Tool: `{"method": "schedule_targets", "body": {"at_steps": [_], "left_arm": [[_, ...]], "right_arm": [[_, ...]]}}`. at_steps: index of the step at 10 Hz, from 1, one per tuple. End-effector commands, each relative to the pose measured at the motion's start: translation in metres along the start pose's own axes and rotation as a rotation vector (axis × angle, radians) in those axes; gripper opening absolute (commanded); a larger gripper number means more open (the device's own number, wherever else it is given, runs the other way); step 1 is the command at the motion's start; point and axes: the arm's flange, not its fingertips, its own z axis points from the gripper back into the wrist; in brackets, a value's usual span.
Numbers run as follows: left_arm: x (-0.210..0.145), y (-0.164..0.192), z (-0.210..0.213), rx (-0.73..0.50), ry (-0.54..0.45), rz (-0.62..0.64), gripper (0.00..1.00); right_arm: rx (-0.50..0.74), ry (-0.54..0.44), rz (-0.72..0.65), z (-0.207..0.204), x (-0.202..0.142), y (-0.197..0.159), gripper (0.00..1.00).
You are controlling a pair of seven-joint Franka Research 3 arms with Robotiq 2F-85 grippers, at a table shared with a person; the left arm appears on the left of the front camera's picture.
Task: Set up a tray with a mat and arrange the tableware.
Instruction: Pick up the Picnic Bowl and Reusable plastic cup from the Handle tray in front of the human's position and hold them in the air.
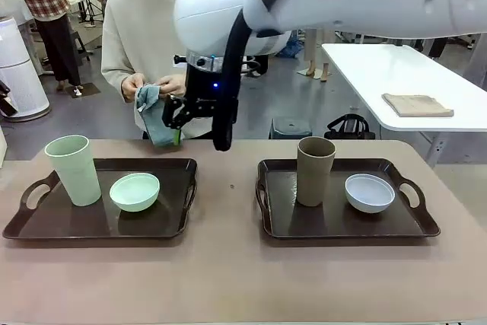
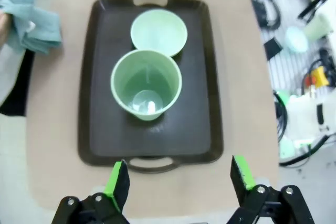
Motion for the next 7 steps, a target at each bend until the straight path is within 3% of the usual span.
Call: {"method": "schedule_targets", "body": {"at_steps": [1, 3, 4, 7], "left_arm": [[0.012, 0.008, 0.010, 0.045, -0.073, -0.059, 1.00], [0.030, 0.000, 0.006, 0.194, -0.214, 0.017, 1.00], [0.011, 0.008, 0.009, 0.048, -0.058, -0.046, 1.00], [0.011, 0.008, 0.009, 0.048, -0.058, -0.046, 1.00]], "right_arm": [[-0.036, 0.016, -0.023, -0.010, 0.022, 0.023, 1.00], [-0.009, -0.007, -0.013, -0.003, 0.014, 0.024, 1.00], [0.006, 0.004, 0.003, -0.012, 0.013, 0.019, 1.00], [0.007, -0.003, 0.006, -0.011, 0.016, 0.023, 1.00]]}}
